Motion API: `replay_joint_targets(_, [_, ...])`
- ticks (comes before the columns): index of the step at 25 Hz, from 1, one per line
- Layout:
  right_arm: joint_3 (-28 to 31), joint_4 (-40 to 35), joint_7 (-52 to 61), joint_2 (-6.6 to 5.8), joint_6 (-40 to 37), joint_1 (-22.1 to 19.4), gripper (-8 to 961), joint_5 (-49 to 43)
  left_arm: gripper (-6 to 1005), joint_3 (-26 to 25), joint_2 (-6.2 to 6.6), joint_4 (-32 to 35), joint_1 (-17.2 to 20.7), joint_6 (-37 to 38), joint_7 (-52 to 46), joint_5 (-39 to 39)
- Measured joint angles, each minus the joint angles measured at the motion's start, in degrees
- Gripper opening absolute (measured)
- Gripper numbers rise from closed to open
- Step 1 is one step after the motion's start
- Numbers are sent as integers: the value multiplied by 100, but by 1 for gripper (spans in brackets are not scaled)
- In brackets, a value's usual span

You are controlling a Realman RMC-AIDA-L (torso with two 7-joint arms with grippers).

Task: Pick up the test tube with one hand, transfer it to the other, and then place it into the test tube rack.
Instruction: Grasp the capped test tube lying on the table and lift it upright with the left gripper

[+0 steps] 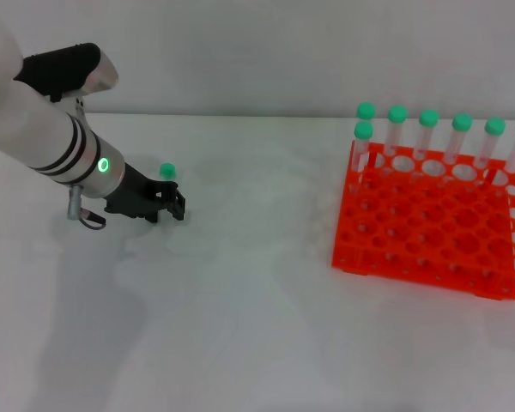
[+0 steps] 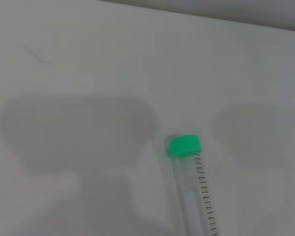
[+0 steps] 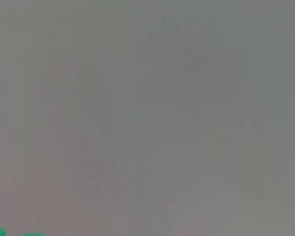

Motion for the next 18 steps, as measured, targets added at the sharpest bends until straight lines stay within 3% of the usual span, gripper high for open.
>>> replay_joint_targets(18, [9, -58, -4, -9, 9, -9, 836, 0, 359, 1, 0, -2, 31, -4, 37, 21])
